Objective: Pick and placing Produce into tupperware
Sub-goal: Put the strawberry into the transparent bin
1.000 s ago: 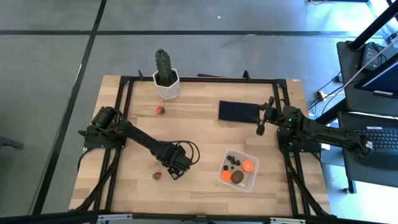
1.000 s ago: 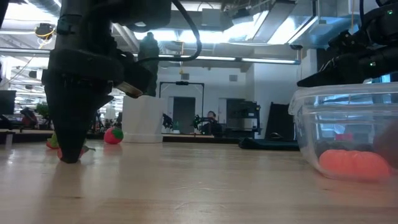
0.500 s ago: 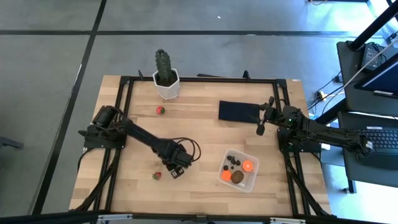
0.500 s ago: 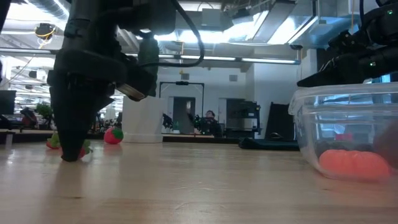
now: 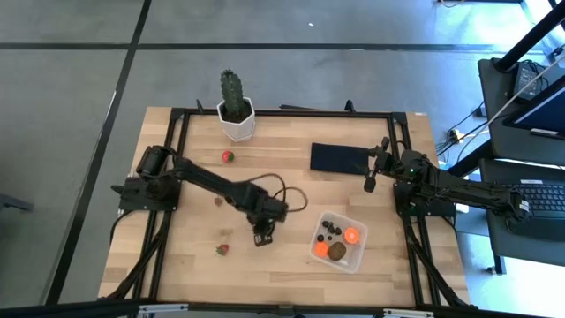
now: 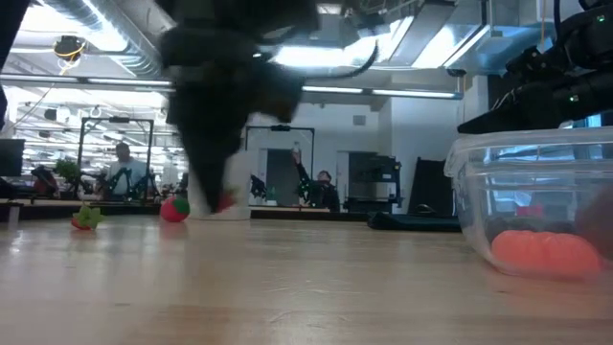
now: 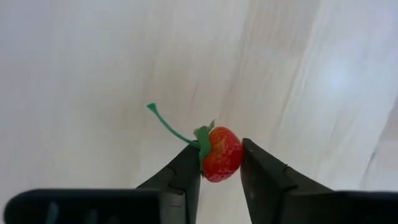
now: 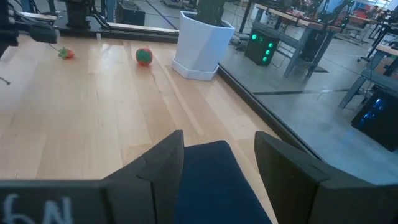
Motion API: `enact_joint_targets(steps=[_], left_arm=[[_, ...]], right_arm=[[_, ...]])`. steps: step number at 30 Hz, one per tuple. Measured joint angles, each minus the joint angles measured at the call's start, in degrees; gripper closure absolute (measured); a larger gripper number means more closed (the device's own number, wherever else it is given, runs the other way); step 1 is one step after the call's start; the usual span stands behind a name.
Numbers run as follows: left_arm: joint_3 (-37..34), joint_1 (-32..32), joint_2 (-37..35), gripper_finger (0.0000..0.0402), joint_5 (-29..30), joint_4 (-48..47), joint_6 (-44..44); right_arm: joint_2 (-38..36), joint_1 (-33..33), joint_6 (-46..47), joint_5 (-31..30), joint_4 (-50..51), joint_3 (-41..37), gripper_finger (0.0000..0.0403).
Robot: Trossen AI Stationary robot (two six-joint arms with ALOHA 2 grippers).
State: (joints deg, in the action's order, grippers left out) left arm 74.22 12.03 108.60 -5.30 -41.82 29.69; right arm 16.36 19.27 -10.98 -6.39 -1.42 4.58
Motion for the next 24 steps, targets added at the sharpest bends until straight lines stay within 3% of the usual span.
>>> enact_joint_targets(steps=[5, 13, 18, 24], left_arm=[[3.7, -4.0, -0.1, 0.0323, 0.9, 10.7, -13.5], [5.5, -6.2, -0.1, 0.0301, 1.7, 35.3, -31.6], [5.5, -5.8, 1.2, 0.0323, 1.1, 43.5, -36.2], [5.5, -5.6, 7.8, 0.0307, -2.1, 54.2, -36.5]], right_arm=[[0.0, 0.0, -0.1, 0.0, -0.2, 0.0, 0.0205], [0.0, 0.0, -0.1, 0.0, -0.2, 0.0, 0.0205], [0.0, 0.0, -0.2, 0.0, -0.2, 0.0, 0.0205], [0.0, 0.0, -0.1, 0.0, -0.2, 0.0, 0.0205]])
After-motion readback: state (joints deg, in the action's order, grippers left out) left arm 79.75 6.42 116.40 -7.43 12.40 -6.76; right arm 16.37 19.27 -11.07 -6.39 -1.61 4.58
